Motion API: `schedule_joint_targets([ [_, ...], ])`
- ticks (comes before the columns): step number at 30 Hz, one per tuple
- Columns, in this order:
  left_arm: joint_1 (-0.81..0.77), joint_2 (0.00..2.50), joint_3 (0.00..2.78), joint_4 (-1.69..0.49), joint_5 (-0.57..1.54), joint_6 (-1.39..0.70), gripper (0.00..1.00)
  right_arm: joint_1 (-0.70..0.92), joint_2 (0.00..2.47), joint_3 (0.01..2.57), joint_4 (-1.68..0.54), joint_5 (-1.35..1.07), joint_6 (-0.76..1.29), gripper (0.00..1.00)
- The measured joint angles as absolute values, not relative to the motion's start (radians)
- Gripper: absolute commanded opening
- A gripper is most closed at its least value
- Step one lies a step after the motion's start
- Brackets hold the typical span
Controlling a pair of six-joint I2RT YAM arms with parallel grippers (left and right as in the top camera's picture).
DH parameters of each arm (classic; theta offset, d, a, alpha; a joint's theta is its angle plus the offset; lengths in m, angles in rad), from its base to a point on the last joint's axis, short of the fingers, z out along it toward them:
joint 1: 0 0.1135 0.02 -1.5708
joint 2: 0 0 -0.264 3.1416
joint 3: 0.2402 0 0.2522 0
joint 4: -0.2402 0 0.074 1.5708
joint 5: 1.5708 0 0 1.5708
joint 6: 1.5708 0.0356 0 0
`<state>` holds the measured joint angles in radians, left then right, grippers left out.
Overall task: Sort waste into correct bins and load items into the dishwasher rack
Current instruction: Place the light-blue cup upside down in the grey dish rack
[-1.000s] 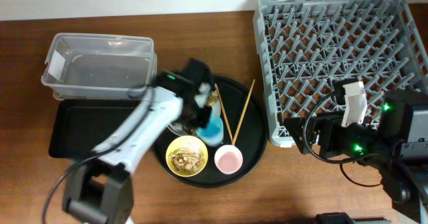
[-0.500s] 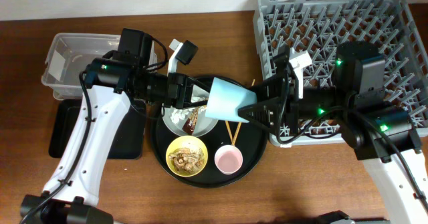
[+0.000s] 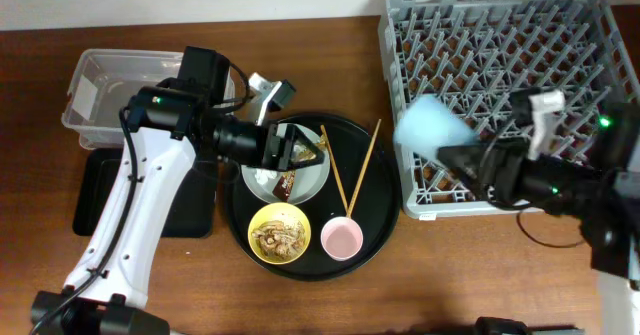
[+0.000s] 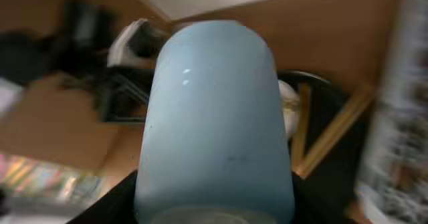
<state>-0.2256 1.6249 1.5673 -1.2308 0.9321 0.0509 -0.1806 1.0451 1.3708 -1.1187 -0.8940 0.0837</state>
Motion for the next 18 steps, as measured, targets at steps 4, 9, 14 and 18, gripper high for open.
schedule_joint_targets([
  [4, -0.230, 1.625, 1.567, -1.238, 0.762, 0.018, 0.82, -0.255, 1.154, 1.372, -1.361, -0.272, 0.217, 0.53],
  [9, -0.361, 1.625, 1.567, -1.245, 0.622, 0.014, 0.82, -0.197, 1.446, 1.370, -1.246, -0.176, 0.234, 0.53],
  [14, -0.395, 1.625, 1.567, -1.272, 0.584, 0.014, 0.82, -0.038, 1.634, 1.372, -1.176, -0.155, 0.279, 0.53],
  [18, -0.395, 1.625, 1.567, -1.272, 0.582, 0.014, 0.82, -0.035, 1.644, 1.372, -1.168, -0.150, 0.291, 0.89],
])
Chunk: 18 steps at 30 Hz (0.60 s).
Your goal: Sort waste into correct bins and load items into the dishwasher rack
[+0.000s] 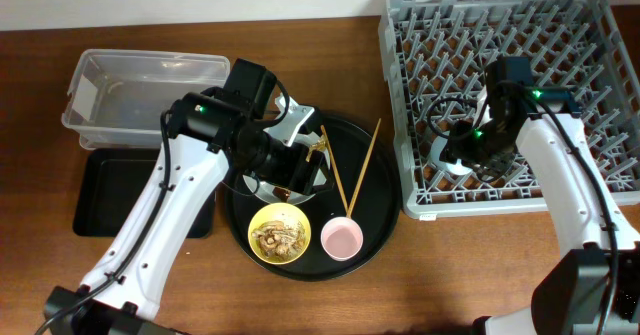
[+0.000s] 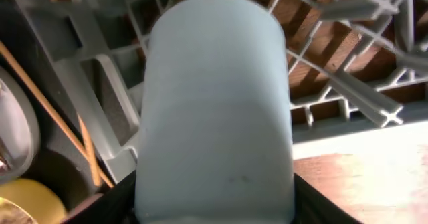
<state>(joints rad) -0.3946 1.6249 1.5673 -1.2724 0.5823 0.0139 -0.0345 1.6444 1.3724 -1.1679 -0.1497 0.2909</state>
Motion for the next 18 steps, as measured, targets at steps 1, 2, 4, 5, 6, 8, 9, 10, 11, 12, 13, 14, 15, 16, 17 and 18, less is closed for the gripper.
schedule_joint_targets([
  [1, -0.395, 1.625, 1.567, -1.273, 0.582, 0.014, 0.82, -0.035, 1.644, 1.372, -1.172, -0.147, 0.271, 0.89],
  [2, -0.395, 1.625, 1.567, -1.272, 0.580, 0.014, 0.82, -0.035, 1.644, 1.372, -1.173, -0.147, 0.261, 0.89],
  [4, -0.395, 1.625, 1.567, -1.273, 0.556, 0.014, 0.82, -0.035, 1.631, 1.428, -1.188, -0.150, 0.253, 0.89],
  [5, -0.397, 1.625, 1.567, -1.273, 0.545, 0.014, 0.76, -0.035, 1.608, 1.476, -1.206, -0.158, 0.253, 0.89],
  [6, -0.402, 1.625, 1.567, -1.273, 0.530, 0.014, 0.74, -0.035, 1.560, 1.534, -1.226, -0.166, 0.251, 0.89],
  [8, -0.455, 1.625, 1.560, -1.256, 0.435, -0.001, 0.69, -0.035, 1.470, 1.592, -1.280, -0.175, 0.251, 0.89],
  [9, -0.500, 1.624, 1.541, -1.219, 0.361, -0.020, 0.65, -0.035, 1.434, 1.594, -1.302, -0.177, 0.255, 0.90],
  [10, -0.577, 1.625, 1.477, -1.146, 0.262, -0.055, 0.60, -0.035, 1.362, 1.597, -1.331, -0.178, 0.261, 0.90],
  [11, -0.631, 1.628, 1.409, -1.089, 0.198, -0.088, 0.57, -0.035, 1.333, 1.598, -1.345, -0.178, 0.262, 0.91],
  [12, -0.663, 1.623, 1.331, -1.014, 0.156, -0.129, 0.56, -0.035, 1.316, 1.600, -1.364, -0.178, 0.262, 0.91],
  [13, -0.684, 1.625, 1.269, -0.992, 0.134, -0.161, 0.54, -0.035, 1.299, 1.600, -1.392, -0.178, 0.262, 0.91],
  [14, -0.698, 1.628, 1.225, -0.982, 0.124, -0.177, 0.52, -0.035, 1.288, 1.601, -1.403, -0.178, 0.262, 0.92],
  [15, -0.713, 1.629, 1.170, -0.957, 0.119, -0.204, 0.47, -0.035, 1.274, 1.601, -1.414, -0.178, 0.262, 0.92],
  [16, -0.717, 1.629, 1.155, -0.929, 0.120, -0.210, 0.33, -0.035, 1.274, 1.601, -1.414, -0.178, 0.262, 0.91],
  [17, -0.720, 1.629, 1.135, -0.907, 0.123, -0.217, 0.19, -0.035, 1.275, 1.601, -1.415, -0.178, 0.263, 0.91],
  [18, -0.724, 1.629, 1.119, -0.894, 0.122, -0.225, 0.04, -0.035, 1.274, 1.601, -1.418, -0.178, 0.262, 0.91],
])
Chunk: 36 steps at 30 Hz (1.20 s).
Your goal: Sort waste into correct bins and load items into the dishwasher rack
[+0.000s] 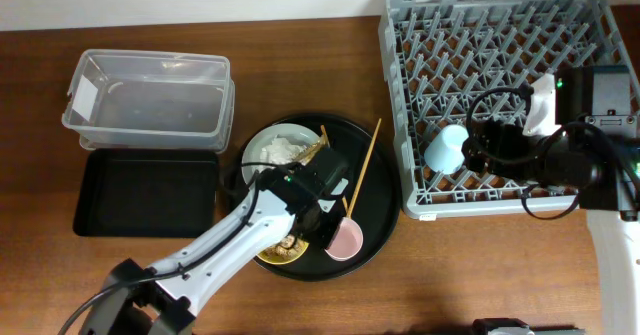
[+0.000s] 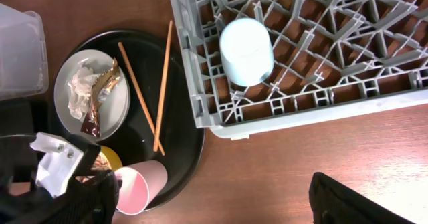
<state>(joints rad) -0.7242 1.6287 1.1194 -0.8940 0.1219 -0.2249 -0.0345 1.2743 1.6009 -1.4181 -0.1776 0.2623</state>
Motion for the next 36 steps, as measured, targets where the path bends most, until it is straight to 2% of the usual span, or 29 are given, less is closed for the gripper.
schedule_joint_targets([
  [1, -0.728, 1.629, 1.104, -0.874, 0.119, -0.226, 0.00, -0.035, 1.274, 1.601, -1.418, -0.178, 0.262, 0.92],
  [4, -0.728, 1.629, 1.099, -0.797, 0.100, -0.229, 0.00, -0.035, 1.274, 1.601, -1.444, -0.178, 0.262, 0.92],
  [8, -0.681, 1.605, 1.203, -0.928, 0.186, -0.229, 0.00, -0.035, 1.274, 1.601, -1.484, -0.192, 0.260, 0.90],
  [11, -0.401, 1.470, 1.378, -0.913, 0.593, -0.165, 0.00, -0.023, 1.275, 1.601, -1.479, -0.498, 0.018, 0.91],
  [13, -0.211, 1.452, 1.399, -0.908, 1.066, -0.091, 0.00, 0.079, 1.275, 1.601, -1.394, -0.738, -0.117, 0.92],
  [15, -0.195, 1.453, 1.399, -0.910, 1.310, -0.064, 0.00, 0.193, 1.278, 1.600, -1.251, -0.795, -0.137, 0.92],
  [16, -0.195, 1.453, 1.399, -0.910, 1.357, -0.057, 0.00, 0.242, 1.282, 1.600, -1.216, -0.825, -0.136, 0.92],
  [18, -0.190, 1.454, 1.399, -0.909, 1.441, -0.048, 0.00, 0.317, 1.291, 1.600, -1.150, -0.902, -0.136, 0.83],
  [19, -0.190, 1.454, 1.399, -0.908, 1.460, -0.048, 0.00, 0.334, 1.296, 1.600, -1.119, -0.923, -0.136, 0.74],
  [20, -0.190, 1.454, 1.399, -0.909, 1.475, -0.048, 0.00, 0.360, 1.303, 1.600, -1.100, -0.942, -0.135, 0.69],
  [22, -0.190, 1.454, 1.399, -0.905, 1.494, -0.047, 0.00, 0.386, 1.308, 1.600, -1.111, -0.955, -0.139, 0.68],
  [24, -0.190, 1.458, 1.399, -0.901, 1.495, -0.047, 0.01, 0.388, 1.308, 1.600, -1.129, -0.936, -0.143, 0.59],
  [25, -0.191, 1.463, 1.399, -0.899, 1.493, -0.047, 0.46, 0.389, 1.308, 1.601, -1.140, -0.920, -0.151, 0.56],
  [26, -0.191, 1.464, 1.398, -0.894, 1.492, -0.045, 0.56, 0.391, 1.308, 1.601, -1.143, -0.915, -0.149, 0.51],
  [27, -0.191, 1.464, 1.398, -0.892, 1.486, -0.038, 0.66, 0.390, 1.307, 1.601, -1.145, -0.898, -0.142, 0.50],
  [28, -0.193, 1.464, 1.398, -0.892, 1.472, -0.042, 0.87, 0.385, 1.307, 1.601, -1.153, -0.861, -0.122, 0.49],
  [29, -0.190, 1.465, 1.398, -0.889, 1.431, -0.045, 0.99, 0.347, 1.303, 1.600, -1.173, -0.813, -0.085, 0.49],
  [31, -0.183, 1.466, 1.399, -0.900, 1.359, -0.046, 0.99, 0.164, 1.272, 1.601, -1.207, -0.751, -0.026, 0.50],
  [32, -0.189, 1.466, 1.399, -0.912, 1.327, -0.045, 0.99, 0.009, 1.269, 1.600, -1.260, -0.699, -0.009, 0.50],
  [34, -0.190, 1.466, 1.399, -0.942, 1.245, -0.044, 0.99, -0.142, 1.272, 1.601, -1.306, -0.601, 0.026, 0.50],
  [35, -0.191, 1.466, 1.399, -0.974, 1.178, -0.045, 0.99, -0.263, 1.295, 1.601, -1.340, -0.478, 0.085, 0.50],
  [36, -0.191, 1.466, 1.399, -0.989, 1.137, -0.045, 0.99, -0.309, 1.331, 1.602, -1.366, -0.409, 0.142, 0.50],
])
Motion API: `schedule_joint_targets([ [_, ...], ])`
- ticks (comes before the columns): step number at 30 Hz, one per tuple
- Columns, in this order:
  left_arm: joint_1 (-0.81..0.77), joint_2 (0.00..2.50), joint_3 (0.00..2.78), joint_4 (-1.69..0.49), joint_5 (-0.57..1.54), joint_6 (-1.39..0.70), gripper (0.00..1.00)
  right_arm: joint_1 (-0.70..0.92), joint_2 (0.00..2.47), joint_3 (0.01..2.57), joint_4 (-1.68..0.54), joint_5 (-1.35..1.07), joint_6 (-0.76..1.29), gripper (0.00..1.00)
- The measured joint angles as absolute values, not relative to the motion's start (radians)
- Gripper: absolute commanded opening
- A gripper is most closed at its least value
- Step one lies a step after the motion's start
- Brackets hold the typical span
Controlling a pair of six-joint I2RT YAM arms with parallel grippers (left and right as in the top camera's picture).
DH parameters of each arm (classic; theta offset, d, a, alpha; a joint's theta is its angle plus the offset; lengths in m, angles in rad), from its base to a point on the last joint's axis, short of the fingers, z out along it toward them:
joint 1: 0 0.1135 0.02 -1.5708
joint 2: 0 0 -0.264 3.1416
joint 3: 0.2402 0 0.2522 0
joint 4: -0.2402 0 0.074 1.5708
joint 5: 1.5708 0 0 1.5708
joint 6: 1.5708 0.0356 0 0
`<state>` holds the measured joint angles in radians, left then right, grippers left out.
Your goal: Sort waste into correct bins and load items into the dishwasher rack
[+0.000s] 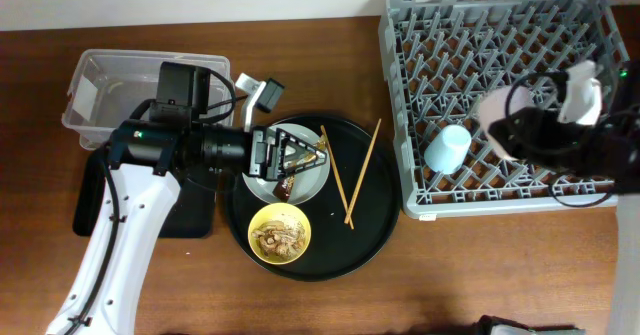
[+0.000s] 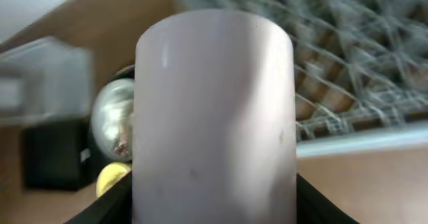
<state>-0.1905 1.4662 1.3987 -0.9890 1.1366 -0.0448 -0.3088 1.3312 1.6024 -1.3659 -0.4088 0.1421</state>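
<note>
A pale pink cup point(image 2: 214, 110) fills the right wrist view, gripped by my right gripper point(image 2: 214, 207), which is shut on its sides. Overhead, the cup point(image 1: 496, 109) is a blur above the grey dishwasher rack point(image 1: 480, 35), right of a light blue cup point(image 1: 446, 147) lying in the rack's front left. My left gripper point(image 1: 296, 157) hovers over the white plate point(image 1: 258, 183) holding wrappers point(image 1: 287, 183); its fingers look apart. A yellow bowl point(image 1: 279, 231) with food scraps and two chopsticks point(image 1: 336, 171) lie on the round black tray point(image 1: 375, 215).
A clear plastic bin point(image 1: 110, 85) stands at the back left, with a black rectangular bin point(image 1: 92, 207) in front of it, partly under my left arm. The rack takes up the right side of the wooden table point(image 1: 470, 275).
The pink cup has left the tray and is now held in my right gripper over the rack. My left gripper, then at the tray's front by that cup, is now over the white plate.
My right gripper first held the blue cup left of the rack, then had it down in the rack's front left. Afterwards the blue cup lay there alone, the gripper drawn back and open. Now it holds the pink cup above the rack.
</note>
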Motion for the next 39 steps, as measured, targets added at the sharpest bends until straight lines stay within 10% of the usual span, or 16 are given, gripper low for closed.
schedule_joint_targets([
  [5, -0.241, 1.466, 1.399, -1.027, 0.988, -0.045, 0.99, -0.344, 1.684, 1.601, -1.377, -0.319, 0.302, 0.56],
  [8, -0.277, 1.466, 1.399, -1.030, 0.949, -0.045, 0.99, -0.344, 1.828, 1.600, -1.356, -0.342, 0.347, 0.86],
  [14, -0.285, 1.466, 1.399, -1.130, 0.823, -0.044, 0.97, -0.342, 1.785, 1.677, -1.343, -0.529, 0.244, 0.88],
  [20, -0.650, 1.496, 1.135, -0.949, 0.111, -0.276, 0.41, -0.187, 1.119, 1.749, -1.399, -0.590, 0.139, 0.89],
  [23, -0.738, 1.671, 1.084, -0.864, 0.012, -0.334, 0.27, -0.169, 1.140, 1.745, -1.451, -0.589, 0.134, 0.89],
  [25, -0.751, 1.758, 1.073, -0.844, -0.008, -0.345, 0.01, -0.169, 1.174, 1.742, -1.480, -0.589, 0.134, 0.88],
  [30, -0.751, 1.755, 1.100, -0.887, -0.054, -0.365, 0.00, -0.169, 1.185, 1.742, -1.483, -0.589, 0.131, 0.88],
  [33, -0.627, 1.625, 1.238, -1.071, -0.004, -0.363, 0.00, -0.169, 1.185, 1.741, -1.482, -0.589, 0.132, 0.88],
  [39, 0.254, 1.589, 1.283, -1.100, 0.749, 0.081, 0.00, -0.168, 1.185, 1.741, -1.481, -0.589, 0.131, 0.88],
])
